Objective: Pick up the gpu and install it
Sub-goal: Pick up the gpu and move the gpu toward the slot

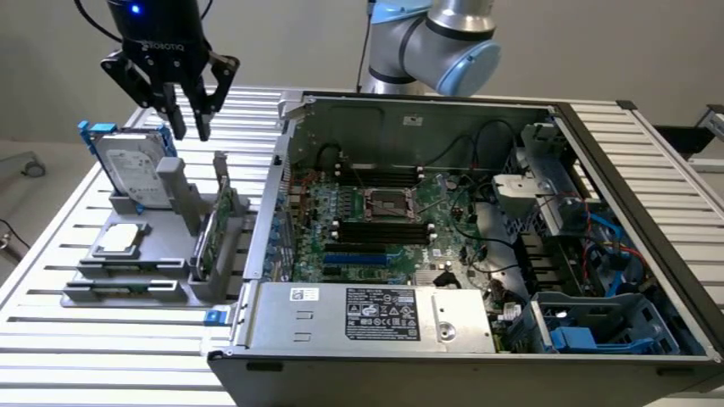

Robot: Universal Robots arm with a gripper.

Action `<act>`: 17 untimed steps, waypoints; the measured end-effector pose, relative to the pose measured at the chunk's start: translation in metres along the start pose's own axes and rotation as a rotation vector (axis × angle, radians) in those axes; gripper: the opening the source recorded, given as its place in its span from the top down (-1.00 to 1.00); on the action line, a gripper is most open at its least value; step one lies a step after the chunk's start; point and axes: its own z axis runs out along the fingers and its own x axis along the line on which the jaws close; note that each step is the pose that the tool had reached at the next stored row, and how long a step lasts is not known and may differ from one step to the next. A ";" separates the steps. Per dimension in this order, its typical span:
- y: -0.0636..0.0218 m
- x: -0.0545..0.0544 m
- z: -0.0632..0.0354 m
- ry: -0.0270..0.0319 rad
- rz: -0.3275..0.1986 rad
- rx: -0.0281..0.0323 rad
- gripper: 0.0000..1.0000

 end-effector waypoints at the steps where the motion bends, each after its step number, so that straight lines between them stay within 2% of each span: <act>1: -0.0016 0.000 0.0019 -0.0001 0.000 -0.0001 0.28; 17: -0.0320 0.000 0.0318 0.0000 0.003 -0.0001 0.28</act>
